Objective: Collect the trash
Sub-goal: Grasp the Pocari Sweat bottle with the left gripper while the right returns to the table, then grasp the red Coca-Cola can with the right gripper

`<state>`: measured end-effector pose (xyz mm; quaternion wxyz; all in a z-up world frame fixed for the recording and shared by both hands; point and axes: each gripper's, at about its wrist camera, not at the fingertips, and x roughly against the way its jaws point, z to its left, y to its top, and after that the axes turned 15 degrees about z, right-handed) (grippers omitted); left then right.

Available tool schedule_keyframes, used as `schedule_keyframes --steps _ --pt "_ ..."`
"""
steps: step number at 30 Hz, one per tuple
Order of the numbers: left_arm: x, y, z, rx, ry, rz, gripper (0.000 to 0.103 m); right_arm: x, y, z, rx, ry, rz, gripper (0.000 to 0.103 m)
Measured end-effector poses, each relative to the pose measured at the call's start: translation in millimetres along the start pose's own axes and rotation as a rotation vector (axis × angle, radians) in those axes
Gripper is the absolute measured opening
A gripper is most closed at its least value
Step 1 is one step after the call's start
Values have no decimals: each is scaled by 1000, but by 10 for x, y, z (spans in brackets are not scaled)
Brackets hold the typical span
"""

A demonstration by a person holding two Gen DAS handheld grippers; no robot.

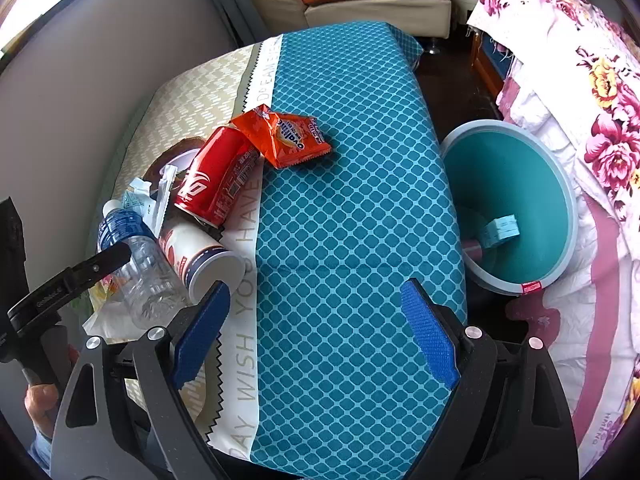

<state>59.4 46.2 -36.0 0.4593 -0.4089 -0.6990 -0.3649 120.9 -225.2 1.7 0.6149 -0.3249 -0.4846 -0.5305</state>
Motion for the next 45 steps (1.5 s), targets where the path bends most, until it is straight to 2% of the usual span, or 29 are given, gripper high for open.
schedule_keyframes --steps 6,9,14,18,25,32,34,35,45 --pt "-183 44 -6 15 22 37 90 -66 65 34 9 11 27 84" --pt "-245 58 -6 11 7 51 89 -90 81 57 10 19 36 84" --pt "-174 9 -30 -41 -5 5 80 -124 127 98 6 26 47 84" --pt "-34 -24 -24 -91 -4 -29 78 -127 170 134 3 31 47 84" --pt "303 1 -32 -184 -73 -82 78 -147 290 184 -18 58 48 84" --pt "502 283 46 -236 -109 -134 78 -154 559 361 -22 104 20 83" --pt "503 382 87 -244 -109 -140 78 -186 650 411 -18 121 21 77" --pt "504 404 113 -244 -110 -142 78 -239 737 463 -15 130 28 74" --pt "389 582 389 -206 -122 -116 78 -731 1244 801 4 161 119 74"
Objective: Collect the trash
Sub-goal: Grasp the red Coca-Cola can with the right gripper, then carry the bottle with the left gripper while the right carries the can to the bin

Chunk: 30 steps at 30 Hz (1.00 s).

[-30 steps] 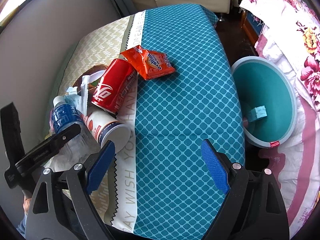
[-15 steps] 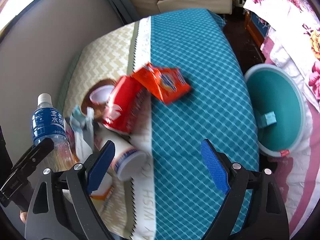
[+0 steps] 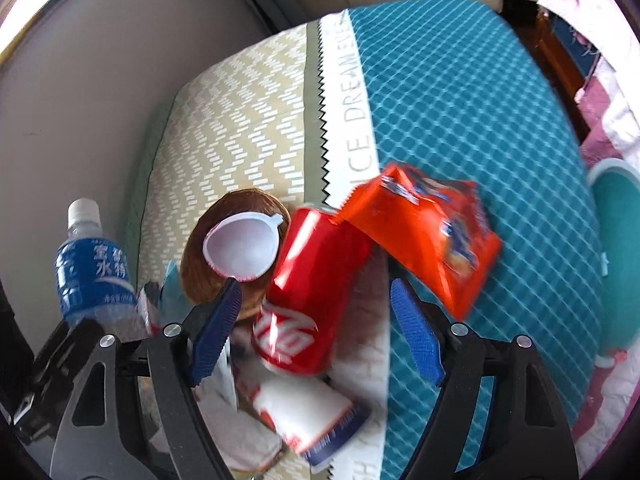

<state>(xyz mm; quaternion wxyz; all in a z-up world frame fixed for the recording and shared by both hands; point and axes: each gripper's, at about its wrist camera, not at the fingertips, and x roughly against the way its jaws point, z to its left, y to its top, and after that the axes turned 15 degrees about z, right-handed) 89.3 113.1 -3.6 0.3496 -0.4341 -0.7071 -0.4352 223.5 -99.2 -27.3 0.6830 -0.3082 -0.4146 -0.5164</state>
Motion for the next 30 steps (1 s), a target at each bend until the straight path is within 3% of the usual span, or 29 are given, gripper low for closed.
schedule_keyframes --steps 2,4,8,19,30 --pt "-22 6 36 10 0 5 78 -84 39 18 0 -3 13 70" --pt "-28 5 54 17 -2 8 78 -159 48 24 5 0 26 54" --pt "-4 10 46 13 -4 1 78 -103 -32 20 20 25 1 45" --pt "183 -50 -199 -16 11 -36 78 550 -364 12 67 66 -134 44" --pt "-68 21 -977 -159 -13 17 78 1069 -770 -642 -61 81 -252 44"
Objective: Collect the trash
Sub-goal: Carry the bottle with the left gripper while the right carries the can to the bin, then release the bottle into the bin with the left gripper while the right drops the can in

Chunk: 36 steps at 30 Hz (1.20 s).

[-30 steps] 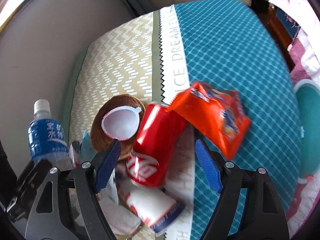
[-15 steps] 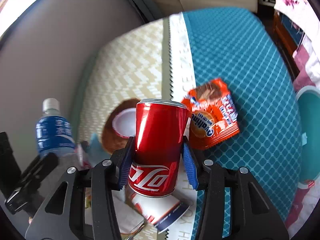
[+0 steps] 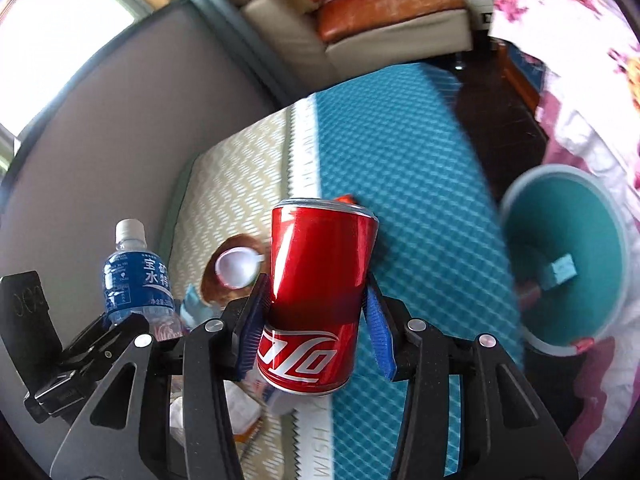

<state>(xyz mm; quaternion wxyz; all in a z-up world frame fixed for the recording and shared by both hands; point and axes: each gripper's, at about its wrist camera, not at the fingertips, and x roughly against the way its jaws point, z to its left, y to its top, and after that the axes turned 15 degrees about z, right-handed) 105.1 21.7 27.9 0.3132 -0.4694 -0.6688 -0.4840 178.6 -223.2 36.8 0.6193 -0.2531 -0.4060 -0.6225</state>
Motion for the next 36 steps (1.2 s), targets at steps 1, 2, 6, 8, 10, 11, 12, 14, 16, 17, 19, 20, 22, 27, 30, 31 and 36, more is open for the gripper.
schedule_keyframes --steps 1,2,6,8,10,11,12,14,16,17,19,20,22,27,30,31,36 --pt "-69 29 -126 -26 1 12 78 58 -21 -94 -18 0 -13 44" --pt "-104 42 -204 -41 1 18 78 124 -52 -199 -38 -2 -29 44" --pt "-325 124 -624 -126 6 54 78 310 -146 -530 -99 4 -69 44" --pt "-425 153 -799 -156 8 70 78 377 -162 -732 -134 13 -89 44" --pt "-547 193 -974 -187 13 90 78 436 -202 -922 -167 22 -107 44" --pt "-625 214 -1072 -206 15 103 78 447 -219 -991 -178 26 -113 44" --pt "-665 228 -1120 -215 16 110 78 469 -231 -1067 -192 30 -121 44" --pt "-812 280 -1285 -243 22 132 78 545 -267 -1279 -228 39 -145 44" --pt "-951 321 -1443 -272 27 151 78 591 -280 -1437 -256 44 -162 44" --pt "-1027 340 -1522 -286 30 160 78 621 -294 -1524 -271 46 -172 44" --pt "-1173 384 -1669 -310 32 182 78 706 -340 -1730 -307 48 -196 44" --pt "-1260 410 -1756 -325 32 195 78 736 -357 -1811 -321 48 -205 44" --pt "-1400 451 -1903 -347 37 213 78 829 -424 -2026 -362 41 -230 44" --pt "-1797 521 -2236 -403 54 265 78 926 -523 -2373 -422 23 -253 44" --pt "-2023 543 -2392 -427 66 295 78 931 -587 -2573 -455 17 -250 44" --pt "-2096 544 -2433 -434 70 306 78 929 -595 -2619 -462 15 -250 44" --pt "-2362 514 -2569 -458 87 353 79 918 -639 -2777 -479 14 -249 44"
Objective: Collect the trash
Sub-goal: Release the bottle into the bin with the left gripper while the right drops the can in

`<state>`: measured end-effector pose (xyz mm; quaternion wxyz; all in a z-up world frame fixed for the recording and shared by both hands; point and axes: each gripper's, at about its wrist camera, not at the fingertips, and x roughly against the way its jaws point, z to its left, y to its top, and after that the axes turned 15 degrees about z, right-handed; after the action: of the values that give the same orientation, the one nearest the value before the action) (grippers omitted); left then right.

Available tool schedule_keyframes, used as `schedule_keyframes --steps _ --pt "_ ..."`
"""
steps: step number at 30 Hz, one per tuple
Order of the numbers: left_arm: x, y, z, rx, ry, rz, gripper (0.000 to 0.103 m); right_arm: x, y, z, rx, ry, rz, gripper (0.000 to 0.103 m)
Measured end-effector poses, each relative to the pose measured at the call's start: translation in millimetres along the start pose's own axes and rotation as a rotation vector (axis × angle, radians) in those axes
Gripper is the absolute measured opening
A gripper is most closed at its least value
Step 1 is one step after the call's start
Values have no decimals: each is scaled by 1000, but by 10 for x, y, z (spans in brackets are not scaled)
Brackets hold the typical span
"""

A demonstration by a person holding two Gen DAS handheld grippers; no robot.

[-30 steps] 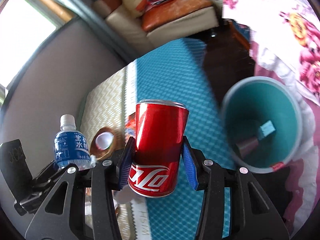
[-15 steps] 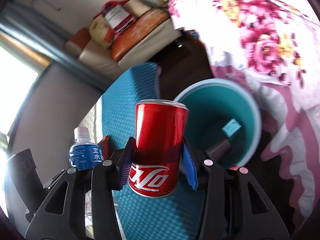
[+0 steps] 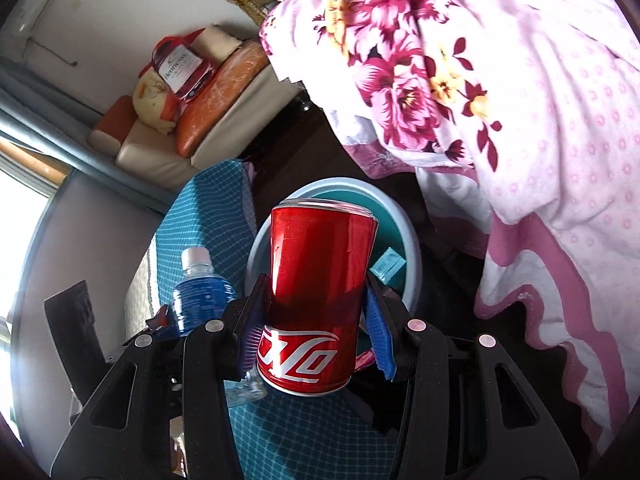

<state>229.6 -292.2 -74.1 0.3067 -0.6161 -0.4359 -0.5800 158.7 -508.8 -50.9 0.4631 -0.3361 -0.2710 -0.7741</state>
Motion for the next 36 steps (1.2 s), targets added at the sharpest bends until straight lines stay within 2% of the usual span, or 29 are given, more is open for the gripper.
schedule_keyframes --steps 4,7,20,28,31,36 --pt "-128 5 -82 -12 12 32 79 -29 -3 -41 -3 -3 5 44" --pt "-119 -29 -103 -16 20 22 81 -62 -10 -33 -5 -5 11 44" --pt "286 -415 225 73 -20 -72 90 -228 -33 137 19 -30 44 44" --pt "444 -622 420 118 -63 -84 90 -402 -39 295 39 -60 78 44" --pt "481 -680 493 138 -77 -86 90 -467 -42 363 44 -66 101 46" --pt "534 -773 569 162 -89 -93 90 -503 -99 483 61 -76 112 56"
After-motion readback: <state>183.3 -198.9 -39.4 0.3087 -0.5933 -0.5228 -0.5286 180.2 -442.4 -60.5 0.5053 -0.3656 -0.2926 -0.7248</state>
